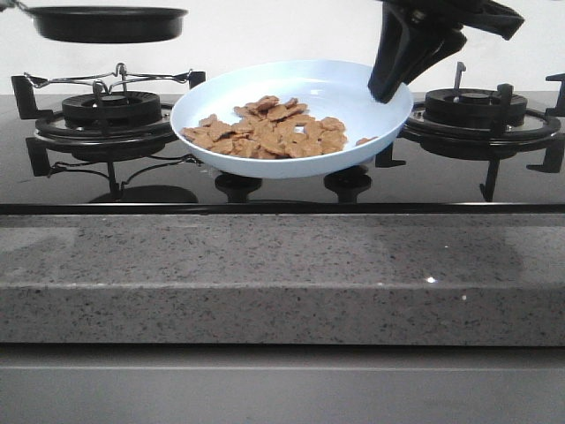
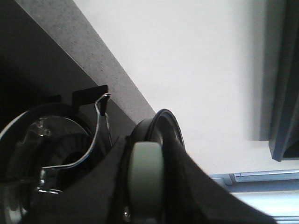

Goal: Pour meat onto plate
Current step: 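Carry the empty pan back and lower it onto its burner with the left gripper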

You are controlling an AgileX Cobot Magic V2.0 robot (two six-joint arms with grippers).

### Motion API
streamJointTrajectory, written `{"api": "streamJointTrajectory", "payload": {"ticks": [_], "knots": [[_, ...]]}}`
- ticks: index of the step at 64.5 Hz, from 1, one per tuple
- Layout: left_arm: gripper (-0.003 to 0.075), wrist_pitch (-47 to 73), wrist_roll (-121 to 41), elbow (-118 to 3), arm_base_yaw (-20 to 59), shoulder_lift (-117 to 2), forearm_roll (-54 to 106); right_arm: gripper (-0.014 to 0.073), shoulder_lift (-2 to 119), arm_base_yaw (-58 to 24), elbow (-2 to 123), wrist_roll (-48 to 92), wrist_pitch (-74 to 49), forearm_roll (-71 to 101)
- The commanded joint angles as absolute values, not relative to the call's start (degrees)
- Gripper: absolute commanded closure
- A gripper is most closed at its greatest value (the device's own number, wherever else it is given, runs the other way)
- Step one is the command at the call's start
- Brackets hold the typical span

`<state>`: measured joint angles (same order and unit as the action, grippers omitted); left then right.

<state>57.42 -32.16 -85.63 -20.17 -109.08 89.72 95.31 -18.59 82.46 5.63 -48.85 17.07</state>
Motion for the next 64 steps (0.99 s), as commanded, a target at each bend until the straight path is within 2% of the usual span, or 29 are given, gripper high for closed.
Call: {"api": "streamJointTrajectory", "payload": {"ticks": [1,31,36,48,54,58,64], "knots": [[0.0741,57.8,-31.2,-87.5,-20.9,-106.5,93.8,0.0664,92.8,-18.5,83.8,6.2,-46.3,18.2],[0.073,57.4,-31.2,-87.5,-21.1,-107.6,87.6,0.0664,92.8,-18.5,83.8,6.2,-46.3,18.2],[0.0652,57.5,-31.2,-87.5,-21.1,-107.6,86.9,0.0664,92.8,-18.5,83.8,6.2,-46.3,18.2],[0.0309,59.5,-31.2,-87.5,-21.1,-107.6,86.8,0.0664,92.8,-18.5,83.8,6.2,-46.3,18.2],[0.0172,60.7,-31.2,-87.6,-21.1,-107.6,86.3,0.0664,92.8,-18.5,83.8,6.2,-46.3,18.2],[0.0141,61.6,-31.2,-87.8,-21.1,-107.6,84.8,0.0664,92.8,-18.5,83.8,6.2,-46.3,18.2],[0.0149,64.2,-31.2,-88.2,-21.1,-107.5,82.5,0.0664,92.8,-18.5,83.8,6.2,-46.3,18.2]]}}
